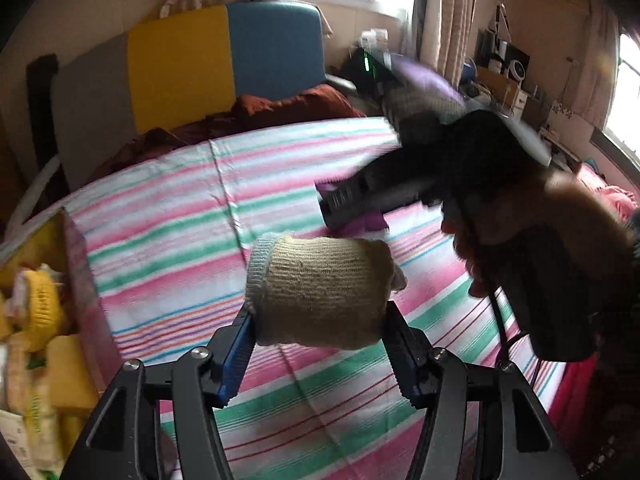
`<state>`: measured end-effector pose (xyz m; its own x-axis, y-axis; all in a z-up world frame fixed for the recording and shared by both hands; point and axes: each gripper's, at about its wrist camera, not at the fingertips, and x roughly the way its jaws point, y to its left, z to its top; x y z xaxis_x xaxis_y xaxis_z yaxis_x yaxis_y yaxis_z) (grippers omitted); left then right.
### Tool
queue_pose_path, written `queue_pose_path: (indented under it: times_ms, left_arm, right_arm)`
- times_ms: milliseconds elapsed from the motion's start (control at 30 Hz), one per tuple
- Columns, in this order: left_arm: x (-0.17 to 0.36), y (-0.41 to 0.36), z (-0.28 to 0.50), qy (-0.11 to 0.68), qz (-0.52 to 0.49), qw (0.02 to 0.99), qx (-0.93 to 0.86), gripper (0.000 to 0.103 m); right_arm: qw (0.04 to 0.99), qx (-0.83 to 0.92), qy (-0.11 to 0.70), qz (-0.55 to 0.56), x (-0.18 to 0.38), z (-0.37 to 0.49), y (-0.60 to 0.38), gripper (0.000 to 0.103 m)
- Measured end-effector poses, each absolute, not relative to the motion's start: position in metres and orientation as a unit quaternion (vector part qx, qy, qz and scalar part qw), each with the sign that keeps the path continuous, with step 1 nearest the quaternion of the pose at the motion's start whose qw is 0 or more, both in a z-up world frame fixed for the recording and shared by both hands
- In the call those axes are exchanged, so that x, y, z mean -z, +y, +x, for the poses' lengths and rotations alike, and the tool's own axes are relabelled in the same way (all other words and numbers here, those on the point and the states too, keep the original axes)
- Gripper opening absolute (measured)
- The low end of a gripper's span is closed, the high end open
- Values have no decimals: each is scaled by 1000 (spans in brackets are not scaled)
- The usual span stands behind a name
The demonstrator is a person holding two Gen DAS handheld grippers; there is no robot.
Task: Organize objects
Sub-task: 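Carry the sock and purple packet over the gold tray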
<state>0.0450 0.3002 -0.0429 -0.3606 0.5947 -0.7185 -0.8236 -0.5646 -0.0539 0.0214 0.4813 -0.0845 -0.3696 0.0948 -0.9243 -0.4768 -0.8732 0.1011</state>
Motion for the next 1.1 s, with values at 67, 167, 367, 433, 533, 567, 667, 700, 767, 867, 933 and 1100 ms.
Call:
queue_pose_path:
  times_ms: [67, 167, 367, 433, 533, 567, 667, 700, 767, 867, 933, 1100]
  left_arm:
    - [34, 291, 44, 157, -348, 433, -817, 61]
    - [21, 277, 42, 151, -338, 422, -828, 61]
    - [5, 255, 33, 139, -325, 401, -845, 61]
    - [0, 241, 34, 135, -324, 393, -850, 61]
    - [-3, 227, 29, 132, -322, 380, -857, 61]
    - [-5, 219, 27, 129, -322, 374, -860, 61]
    - [-6, 203, 22, 123, -324, 361, -866, 61]
    - [-6, 198, 19, 118, -326, 358, -867, 61]
    - [-6, 187, 18, 111, -329, 352, -869, 61]
    - [-4, 170, 13, 98, -335, 342, -873, 61]
    - [-3, 157, 9, 88, -338, 334, -876, 61]
    - [-2, 116, -8, 54, -351, 304, -884, 61]
  right_arm:
    - [169, -810, 173, -535, 85, 20, 477, 41]
    - [158, -813, 157, -538, 84, 21, 467, 41]
    - [141, -817, 134, -542, 86, 16, 449, 41]
    - [138, -817, 134, -543, 86, 16, 445, 41]
    - [121, -817, 128, -548, 85, 16, 437, 41]
    - [119, -817, 128, -550, 85, 16, 433, 41]
    - [116, -813, 132, -554, 87, 15, 424, 41]
    - [114, -812, 136, -556, 88, 11, 422, 41]
    - [108, -810, 145, -558, 88, 12, 414, 41]
    - [92, -809, 158, -559, 87, 13, 400, 41]
    - [84, -809, 166, -557, 84, 14, 391, 41]
    - [65, -826, 186, -528, 66, 25, 365, 41]
